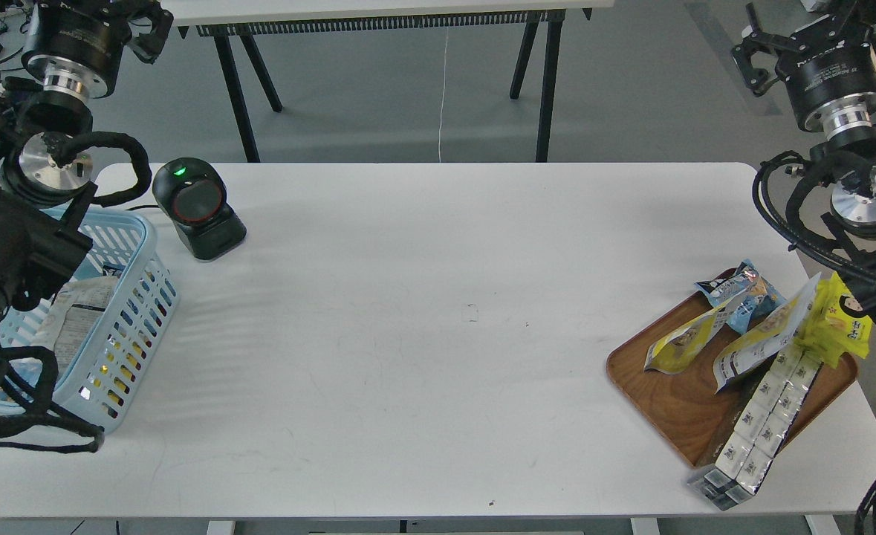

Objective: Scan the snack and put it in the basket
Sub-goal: 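Move the right gripper from rest toward the snack packets on the wooden tray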

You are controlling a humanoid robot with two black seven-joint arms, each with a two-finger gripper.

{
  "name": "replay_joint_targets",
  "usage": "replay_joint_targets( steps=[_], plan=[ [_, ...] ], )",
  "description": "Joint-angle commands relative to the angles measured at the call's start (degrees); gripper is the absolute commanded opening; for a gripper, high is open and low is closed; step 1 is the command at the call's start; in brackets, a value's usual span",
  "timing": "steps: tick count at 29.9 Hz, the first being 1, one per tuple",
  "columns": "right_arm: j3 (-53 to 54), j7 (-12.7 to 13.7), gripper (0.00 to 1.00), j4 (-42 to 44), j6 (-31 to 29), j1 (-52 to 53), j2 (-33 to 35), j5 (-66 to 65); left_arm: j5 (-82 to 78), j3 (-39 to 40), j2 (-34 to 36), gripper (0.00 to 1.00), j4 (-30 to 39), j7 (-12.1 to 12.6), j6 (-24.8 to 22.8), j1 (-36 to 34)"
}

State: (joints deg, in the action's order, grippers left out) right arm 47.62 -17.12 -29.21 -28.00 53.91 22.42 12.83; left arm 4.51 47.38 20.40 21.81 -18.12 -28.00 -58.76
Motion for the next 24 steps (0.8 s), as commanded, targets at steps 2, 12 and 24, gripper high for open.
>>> replay_joint_targets(
  steps=[2, 12, 24],
  plan=[
    [-0.7, 0.1, 0.99, 0.1, 0.0, 0.2, 0.4, 0.0, 0.0, -0.3, -0.3, 1.00, 0.0, 0.1, 0.0, 0.3],
    [-23.0, -0.2, 0.99, -4.6, 0.0, 16.3, 10.6, -0.8, -0.1, -0.4, 0.1, 1.00, 0.0, 0.2, 0.0, 0.2],
    [-43.4, -1.0, 0.99, -27.7, 0.0, 38.2, 19.1, -37.9, -0.1, -0.4, 0.1, 1.00, 0.4, -0.1, 0.0, 0.2]
  ],
)
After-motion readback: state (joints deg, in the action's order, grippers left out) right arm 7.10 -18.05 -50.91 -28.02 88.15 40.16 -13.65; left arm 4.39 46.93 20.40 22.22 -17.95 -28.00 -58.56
